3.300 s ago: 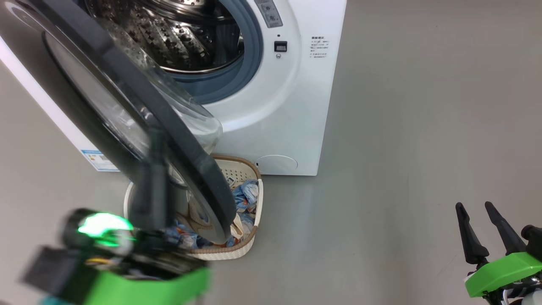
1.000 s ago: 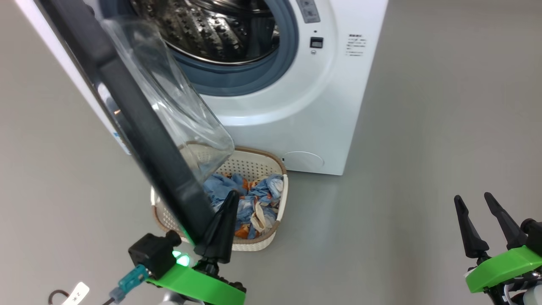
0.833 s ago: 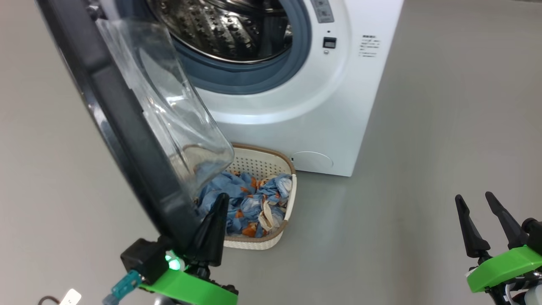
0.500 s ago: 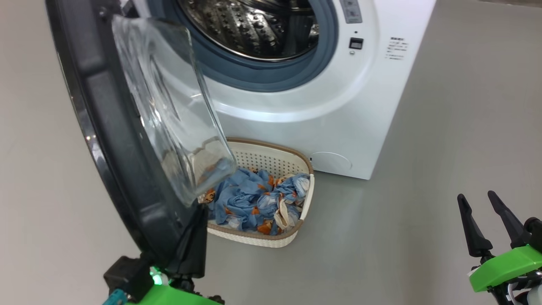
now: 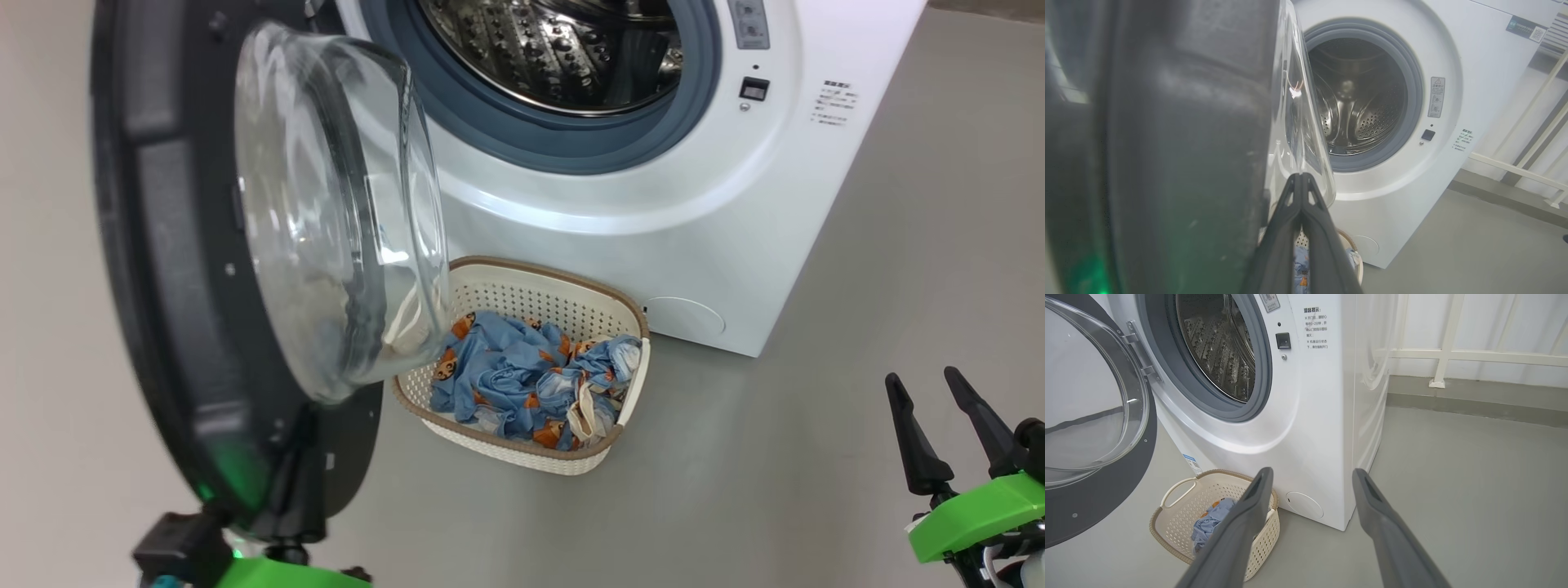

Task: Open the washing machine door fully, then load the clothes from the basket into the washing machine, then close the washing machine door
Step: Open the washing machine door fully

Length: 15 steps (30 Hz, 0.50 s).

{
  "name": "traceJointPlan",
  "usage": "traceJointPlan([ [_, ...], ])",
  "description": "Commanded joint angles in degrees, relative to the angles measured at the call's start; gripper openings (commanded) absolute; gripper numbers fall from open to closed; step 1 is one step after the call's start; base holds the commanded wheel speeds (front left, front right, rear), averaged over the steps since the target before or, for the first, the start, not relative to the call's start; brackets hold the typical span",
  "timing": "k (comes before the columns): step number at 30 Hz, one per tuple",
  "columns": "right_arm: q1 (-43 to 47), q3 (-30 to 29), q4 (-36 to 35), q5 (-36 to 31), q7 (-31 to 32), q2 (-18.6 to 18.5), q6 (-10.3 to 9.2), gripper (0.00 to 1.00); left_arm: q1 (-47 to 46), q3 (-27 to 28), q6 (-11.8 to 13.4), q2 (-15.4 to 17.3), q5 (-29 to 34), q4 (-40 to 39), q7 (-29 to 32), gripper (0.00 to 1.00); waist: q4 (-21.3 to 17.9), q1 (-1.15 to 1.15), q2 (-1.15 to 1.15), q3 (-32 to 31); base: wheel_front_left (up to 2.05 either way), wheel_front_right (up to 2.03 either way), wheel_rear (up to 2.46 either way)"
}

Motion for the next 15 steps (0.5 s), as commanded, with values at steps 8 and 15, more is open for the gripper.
traceJointPlan([
  [8, 0.2, 1.7, -1.7, -0.9, -0.7, -1.2, 0.09, 1.00, -0.6, 10.3, 1.6, 1.9, 2.2, -0.2, -0.4, 0.00, 0.8, 0.00, 0.00, 0.3, 0.00, 0.00, 0.00],
  [15, 0.0, 1.8, -1.9, -0.8, -0.7, -1.5, 0.09, 1.00, -2.0, 17.1, 1.4, 2.5, 3.1, 2.0, -0.4, 0.00, 0.9, 0.00, 0.00, 1.5, 0.00, 0.00, 0.00],
])
